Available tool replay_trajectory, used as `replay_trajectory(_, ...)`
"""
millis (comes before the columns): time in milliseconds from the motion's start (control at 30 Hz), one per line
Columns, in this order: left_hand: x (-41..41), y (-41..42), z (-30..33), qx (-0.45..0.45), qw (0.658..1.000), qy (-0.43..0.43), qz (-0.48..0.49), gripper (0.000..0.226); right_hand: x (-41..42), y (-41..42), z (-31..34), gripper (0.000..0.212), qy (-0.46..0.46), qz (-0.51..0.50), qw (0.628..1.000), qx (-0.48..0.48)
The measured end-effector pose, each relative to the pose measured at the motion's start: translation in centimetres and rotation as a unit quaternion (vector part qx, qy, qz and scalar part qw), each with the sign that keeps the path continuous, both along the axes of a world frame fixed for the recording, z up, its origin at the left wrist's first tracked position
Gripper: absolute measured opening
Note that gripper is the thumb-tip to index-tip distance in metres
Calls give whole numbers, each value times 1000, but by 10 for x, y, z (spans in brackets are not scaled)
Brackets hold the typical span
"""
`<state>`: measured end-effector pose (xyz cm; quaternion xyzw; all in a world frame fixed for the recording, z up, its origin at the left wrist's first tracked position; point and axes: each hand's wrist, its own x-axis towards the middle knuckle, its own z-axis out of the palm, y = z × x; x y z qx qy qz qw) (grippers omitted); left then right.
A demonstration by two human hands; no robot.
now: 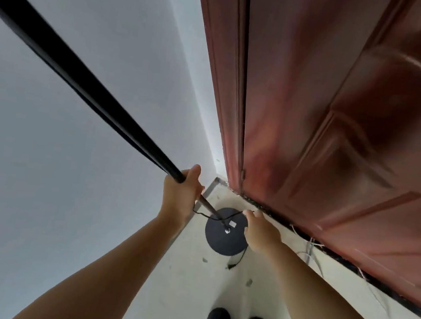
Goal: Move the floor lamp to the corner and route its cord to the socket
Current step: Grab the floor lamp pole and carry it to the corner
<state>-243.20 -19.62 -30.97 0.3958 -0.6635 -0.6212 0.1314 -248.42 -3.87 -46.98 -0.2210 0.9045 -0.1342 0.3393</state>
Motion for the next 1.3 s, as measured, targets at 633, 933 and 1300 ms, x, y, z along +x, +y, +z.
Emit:
replay_trajectory(633,-6,-10,-18,-49,990,126,-36,52,-2,-55,-158,39,17,-33,999,-37)
replay_trajectory(933,11,-7,14,-48,995,81,-21,46,15,-61,35,21,-95,-208,849,-476)
replay_trajectory(1300,62,8,71,-50,993,62,87,51,57,-72,135,32,-43,162,949,-266)
